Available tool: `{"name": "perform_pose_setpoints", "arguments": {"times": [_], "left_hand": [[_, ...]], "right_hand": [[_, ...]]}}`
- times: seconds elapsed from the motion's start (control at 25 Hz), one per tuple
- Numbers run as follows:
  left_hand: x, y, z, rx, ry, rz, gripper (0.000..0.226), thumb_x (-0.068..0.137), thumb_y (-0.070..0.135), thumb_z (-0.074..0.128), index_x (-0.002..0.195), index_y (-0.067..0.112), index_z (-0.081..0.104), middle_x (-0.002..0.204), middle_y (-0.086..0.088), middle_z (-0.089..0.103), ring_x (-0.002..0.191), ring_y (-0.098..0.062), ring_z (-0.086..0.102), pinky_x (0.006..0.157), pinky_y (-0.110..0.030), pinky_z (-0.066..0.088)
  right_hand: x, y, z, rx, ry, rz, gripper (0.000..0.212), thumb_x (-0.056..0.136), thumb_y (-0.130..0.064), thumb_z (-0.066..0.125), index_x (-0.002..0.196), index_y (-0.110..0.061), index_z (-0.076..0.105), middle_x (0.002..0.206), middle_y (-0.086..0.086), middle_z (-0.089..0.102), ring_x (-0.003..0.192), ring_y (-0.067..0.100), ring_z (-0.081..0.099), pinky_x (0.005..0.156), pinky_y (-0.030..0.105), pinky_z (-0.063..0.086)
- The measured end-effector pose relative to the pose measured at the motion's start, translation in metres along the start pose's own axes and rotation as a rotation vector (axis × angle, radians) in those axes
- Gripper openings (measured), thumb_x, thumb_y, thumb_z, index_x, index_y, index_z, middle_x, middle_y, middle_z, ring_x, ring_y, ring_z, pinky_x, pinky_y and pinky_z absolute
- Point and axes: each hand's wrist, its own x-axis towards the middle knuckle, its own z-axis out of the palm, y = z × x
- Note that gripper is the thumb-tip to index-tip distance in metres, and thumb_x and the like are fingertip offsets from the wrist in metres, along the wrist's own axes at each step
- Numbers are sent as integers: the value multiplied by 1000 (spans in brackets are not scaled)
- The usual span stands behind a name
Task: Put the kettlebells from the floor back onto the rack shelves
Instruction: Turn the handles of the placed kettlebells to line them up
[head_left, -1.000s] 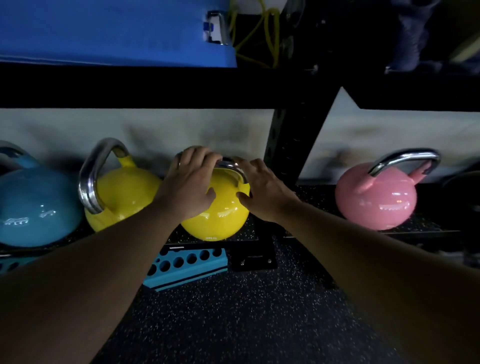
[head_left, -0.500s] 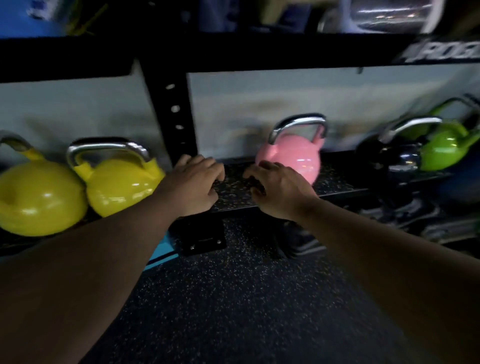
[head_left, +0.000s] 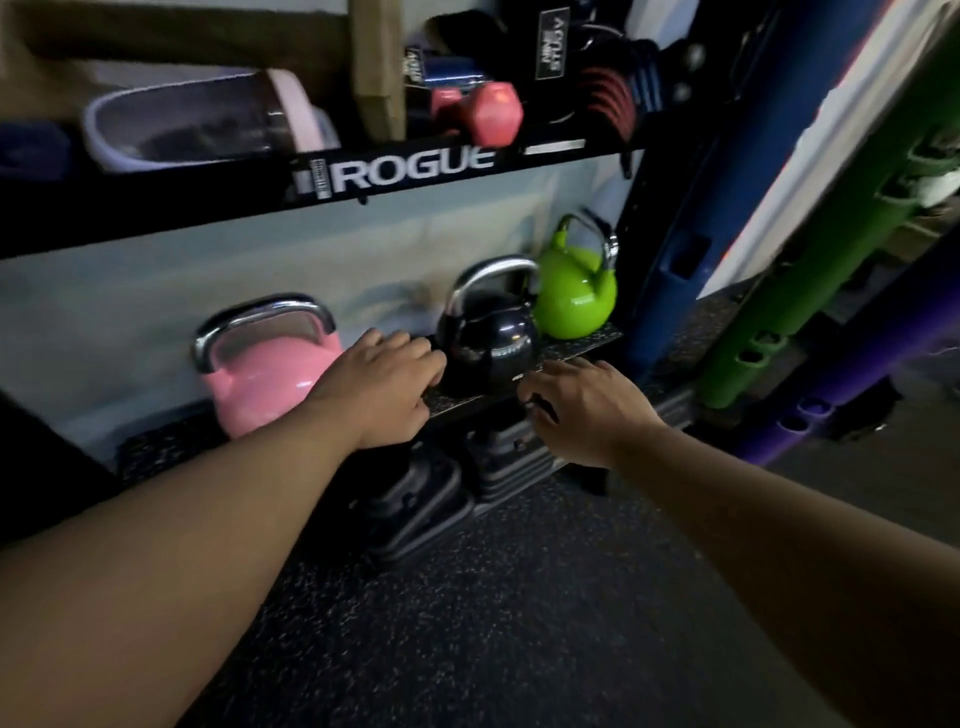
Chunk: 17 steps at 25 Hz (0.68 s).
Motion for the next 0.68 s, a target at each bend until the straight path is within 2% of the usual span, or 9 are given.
{"name": "perform_pose_setpoints", "arguments": {"times": [0.08,0.2,0.32,0.4,0.52,0.68], "left_hand": [[30,8,1,17,-4,0,30,77,32,56,107,25,54,109,2,57,110,-24,52,93,-39,35],[72,6,7,30,16,-15,33,81,33,55,112,22,54,116,-2,57,114,-25,51,96,-41,37],[123,-11,19,10,53,-47,32,87,36,53,115,21,52,120,-3,55,115,-25,50,97,-42,39],[156,-24,27,-47,75,-84,37,92,41,51,121,18,50,124,-5,54,116,-26,51,98,-43,42],[196,-38,39,-123,64,-243,46,96,46,46,132,18,43,131,-7,48,115,-29,51,89,-46,47],[239,-26,63,-387,-36,-499,48,100,56,30,132,21,37,129,-8,49,112,-33,53,83,-48,50]], "right_hand": [[6,28,0,2,6,-3,29,89,-32,50,116,-30,59,123,-5,63,115,24,55,83,34,35],[37,58,2,-16,17,-17,28,87,-31,49,112,-29,60,116,-3,66,109,26,57,86,36,40],[95,86,9,-45,22,-37,26,87,-32,46,108,-27,61,109,2,67,103,31,59,83,38,43],[139,103,12,-42,64,-1,29,90,-35,47,115,-25,58,112,8,65,105,34,58,82,39,44],[189,125,19,-18,43,117,47,93,-47,44,132,-21,46,124,13,56,114,37,53,88,45,45],[240,143,45,60,-24,125,55,95,-56,36,139,-23,38,135,15,47,121,39,48,93,51,45]]}}
